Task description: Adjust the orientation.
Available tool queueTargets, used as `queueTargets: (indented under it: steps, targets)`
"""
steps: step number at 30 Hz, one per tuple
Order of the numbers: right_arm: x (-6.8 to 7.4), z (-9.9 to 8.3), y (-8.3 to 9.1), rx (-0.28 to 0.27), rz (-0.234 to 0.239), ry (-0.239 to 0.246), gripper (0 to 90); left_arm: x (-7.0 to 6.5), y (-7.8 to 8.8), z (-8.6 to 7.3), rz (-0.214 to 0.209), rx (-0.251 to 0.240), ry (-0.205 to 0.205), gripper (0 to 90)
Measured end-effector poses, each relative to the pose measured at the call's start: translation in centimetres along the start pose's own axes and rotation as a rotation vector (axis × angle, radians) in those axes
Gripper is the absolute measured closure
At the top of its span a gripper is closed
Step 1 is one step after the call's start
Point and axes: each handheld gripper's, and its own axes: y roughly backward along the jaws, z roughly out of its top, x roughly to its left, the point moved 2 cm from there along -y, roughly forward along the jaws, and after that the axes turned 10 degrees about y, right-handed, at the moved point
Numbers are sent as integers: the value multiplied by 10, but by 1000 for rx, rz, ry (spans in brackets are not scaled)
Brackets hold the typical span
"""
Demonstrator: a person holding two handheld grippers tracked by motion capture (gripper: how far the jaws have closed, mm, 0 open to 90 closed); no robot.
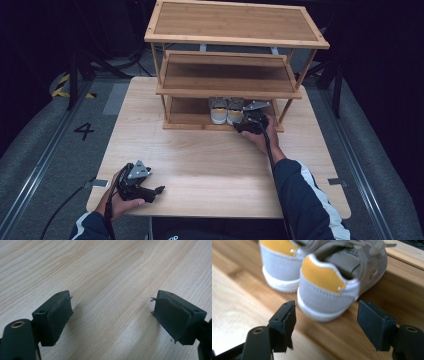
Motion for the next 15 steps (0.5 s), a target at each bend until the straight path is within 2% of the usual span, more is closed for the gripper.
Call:
queueTargets:
  steps: [3, 5, 8, 10, 15]
  targets:
    - [0, -3, 12, 2, 15, 14, 318, 0, 0, 0, -2, 0, 2, 153]
    - [-1, -5, 21, 10, 31, 42, 315, 0, 0, 0, -3, 0, 1, 153]
    - [-1, -9, 33, 33, 53, 60, 302, 0, 0, 0, -3, 0, 1, 152]
    - [-3, -11, 42, 40, 52, 92, 304, 0, 0, 0, -3, 0, 1, 152]
    - [-4, -17, 63, 52, 70, 115, 296, 0, 0, 0, -3, 0, 1, 152]
